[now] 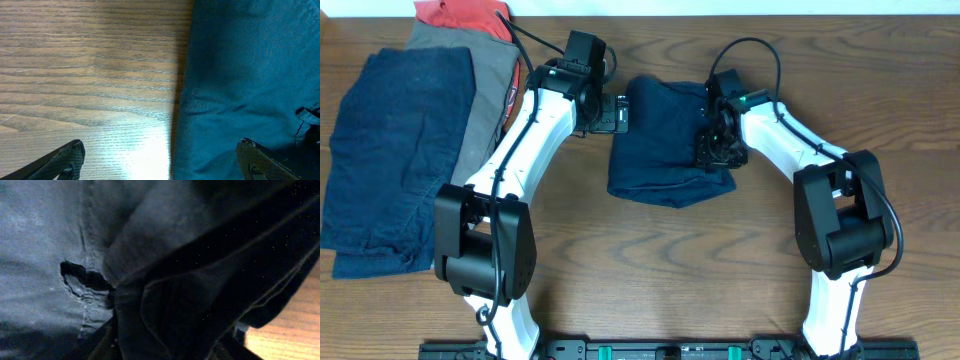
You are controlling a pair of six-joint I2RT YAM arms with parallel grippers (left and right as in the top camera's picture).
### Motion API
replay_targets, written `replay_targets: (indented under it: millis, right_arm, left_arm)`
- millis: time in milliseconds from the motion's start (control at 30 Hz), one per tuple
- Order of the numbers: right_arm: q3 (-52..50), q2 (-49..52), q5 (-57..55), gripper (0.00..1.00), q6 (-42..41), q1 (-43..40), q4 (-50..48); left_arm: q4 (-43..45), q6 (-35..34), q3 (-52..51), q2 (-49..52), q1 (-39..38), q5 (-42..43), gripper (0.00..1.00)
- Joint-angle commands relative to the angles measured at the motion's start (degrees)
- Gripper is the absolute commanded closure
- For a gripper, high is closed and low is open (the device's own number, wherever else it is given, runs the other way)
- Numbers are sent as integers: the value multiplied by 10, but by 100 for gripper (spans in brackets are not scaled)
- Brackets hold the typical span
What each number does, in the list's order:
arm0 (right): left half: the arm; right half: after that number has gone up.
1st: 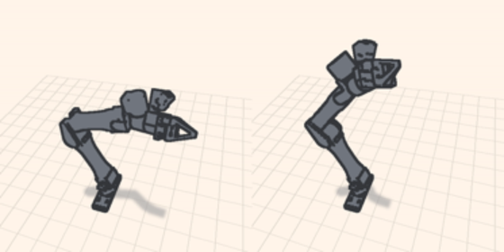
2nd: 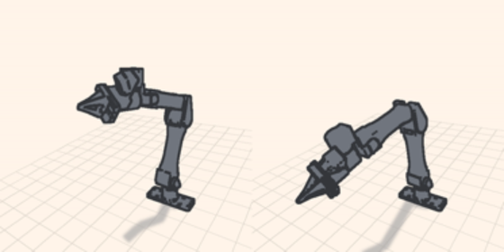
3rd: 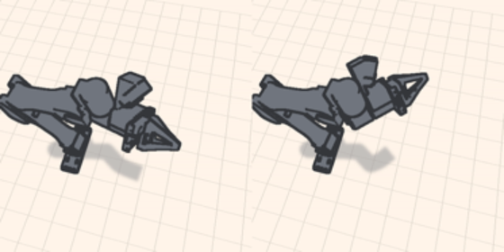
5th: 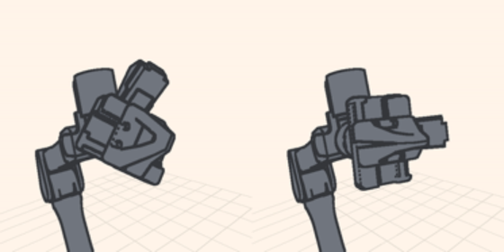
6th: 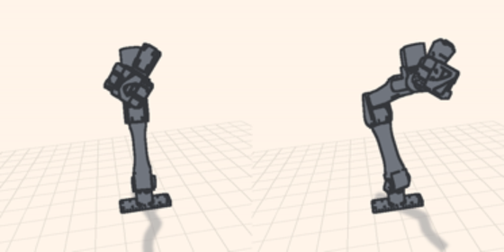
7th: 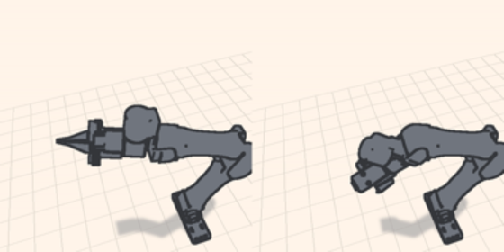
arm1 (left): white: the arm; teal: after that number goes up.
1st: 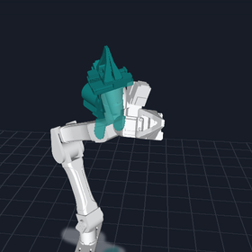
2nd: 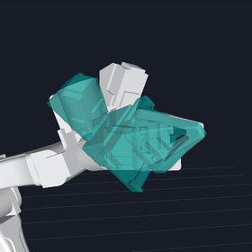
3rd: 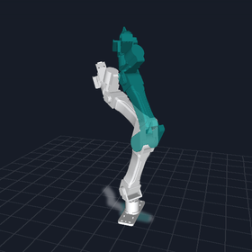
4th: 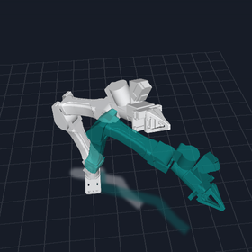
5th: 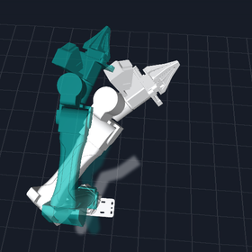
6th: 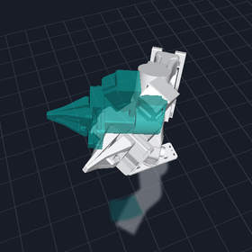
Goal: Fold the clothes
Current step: 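Carry the folded shorts with the right gripper to the table's top right corner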
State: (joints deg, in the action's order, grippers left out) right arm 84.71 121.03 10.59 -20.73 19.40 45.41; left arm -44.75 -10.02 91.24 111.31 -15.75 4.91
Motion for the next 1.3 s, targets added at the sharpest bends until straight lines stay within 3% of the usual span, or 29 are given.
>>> replay_targets:
  millis: [0,133,333,700,967,1267]
  right_arm:
    - [-1,23,-16,69,-8,7,-14]
    - [-1,23,-16,92,-33,5,-40]
    - [-1,23,-16,98,-73,-26,-97]
    - [-1,23,-28,99,-186,-196,-152]
    - [-1,23,-77,99,-443,-346,-98]
    - [-1,24,-123,98,-461,-404,-175]
  left_arm:
    - [-2,10,3,-16,4,-14,2]
    - [-2,10,-5,-16,4,-16,2]
    - [0,10,-12,-13,4,-16,2]
    - [4,10,-12,-4,4,-16,2]
    - [15,10,-12,-1,4,-16,2]
    - [31,10,-12,-1,3,-15,2]
